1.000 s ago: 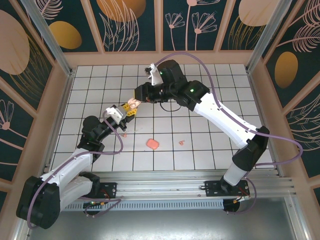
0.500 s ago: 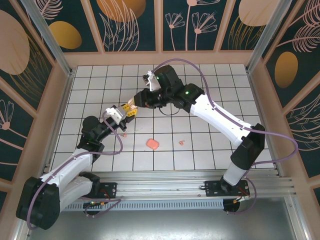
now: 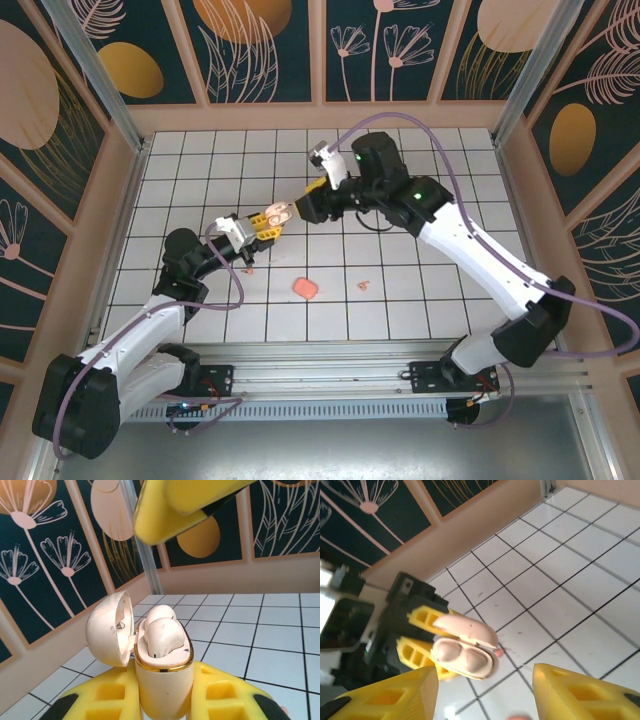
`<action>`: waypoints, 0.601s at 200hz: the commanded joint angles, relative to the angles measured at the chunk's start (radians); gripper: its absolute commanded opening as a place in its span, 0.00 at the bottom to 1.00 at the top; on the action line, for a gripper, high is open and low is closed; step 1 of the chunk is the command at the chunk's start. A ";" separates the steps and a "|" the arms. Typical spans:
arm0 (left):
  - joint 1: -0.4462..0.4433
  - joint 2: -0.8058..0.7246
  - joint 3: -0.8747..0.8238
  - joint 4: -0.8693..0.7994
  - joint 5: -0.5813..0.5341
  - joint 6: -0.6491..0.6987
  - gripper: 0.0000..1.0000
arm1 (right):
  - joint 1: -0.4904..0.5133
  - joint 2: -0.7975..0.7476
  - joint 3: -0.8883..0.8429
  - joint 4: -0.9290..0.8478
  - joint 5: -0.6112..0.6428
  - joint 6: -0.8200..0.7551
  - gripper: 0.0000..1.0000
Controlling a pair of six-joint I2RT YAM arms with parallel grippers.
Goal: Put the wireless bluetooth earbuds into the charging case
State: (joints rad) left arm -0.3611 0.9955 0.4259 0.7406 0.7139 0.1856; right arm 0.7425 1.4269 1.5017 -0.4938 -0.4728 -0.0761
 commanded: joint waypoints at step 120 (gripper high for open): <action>-0.001 0.000 0.048 -0.047 0.109 0.014 0.03 | -0.015 0.127 0.129 -0.157 -0.195 -1.058 0.79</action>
State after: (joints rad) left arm -0.3611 1.0031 0.4400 0.6930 0.8021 0.1864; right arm 0.7296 1.5047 1.5661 -0.5709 -0.6014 -1.0386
